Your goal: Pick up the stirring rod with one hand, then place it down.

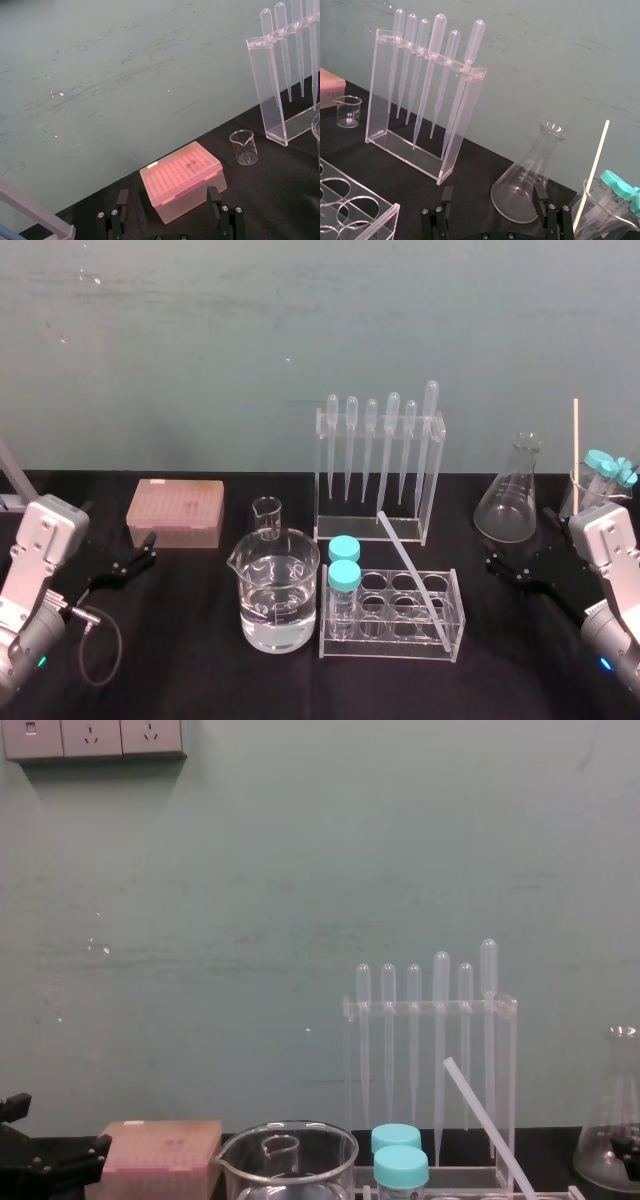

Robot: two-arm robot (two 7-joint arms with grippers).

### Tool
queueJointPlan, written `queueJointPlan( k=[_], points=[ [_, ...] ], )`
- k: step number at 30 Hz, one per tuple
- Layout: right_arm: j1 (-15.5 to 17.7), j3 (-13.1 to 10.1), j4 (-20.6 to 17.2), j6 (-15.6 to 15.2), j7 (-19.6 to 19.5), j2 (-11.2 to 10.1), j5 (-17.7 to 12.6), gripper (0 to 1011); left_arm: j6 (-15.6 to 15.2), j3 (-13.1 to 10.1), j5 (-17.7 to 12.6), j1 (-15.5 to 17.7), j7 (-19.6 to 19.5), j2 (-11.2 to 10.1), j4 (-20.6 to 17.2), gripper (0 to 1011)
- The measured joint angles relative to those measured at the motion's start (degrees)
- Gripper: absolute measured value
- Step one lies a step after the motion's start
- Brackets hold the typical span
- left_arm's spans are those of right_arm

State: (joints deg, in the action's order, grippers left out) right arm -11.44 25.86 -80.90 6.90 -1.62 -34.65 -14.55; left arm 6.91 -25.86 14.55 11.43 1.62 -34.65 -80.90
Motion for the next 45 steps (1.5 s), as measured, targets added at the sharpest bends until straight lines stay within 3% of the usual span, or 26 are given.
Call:
queueJointPlan(
  k=[45],
  points=[
    [0.00,0.00,0.00,0.00,0.00,0.00,0.00,1000,0.00,0.00,0.00,0.00,0.00,0.00,0.00,1000]
  ],
)
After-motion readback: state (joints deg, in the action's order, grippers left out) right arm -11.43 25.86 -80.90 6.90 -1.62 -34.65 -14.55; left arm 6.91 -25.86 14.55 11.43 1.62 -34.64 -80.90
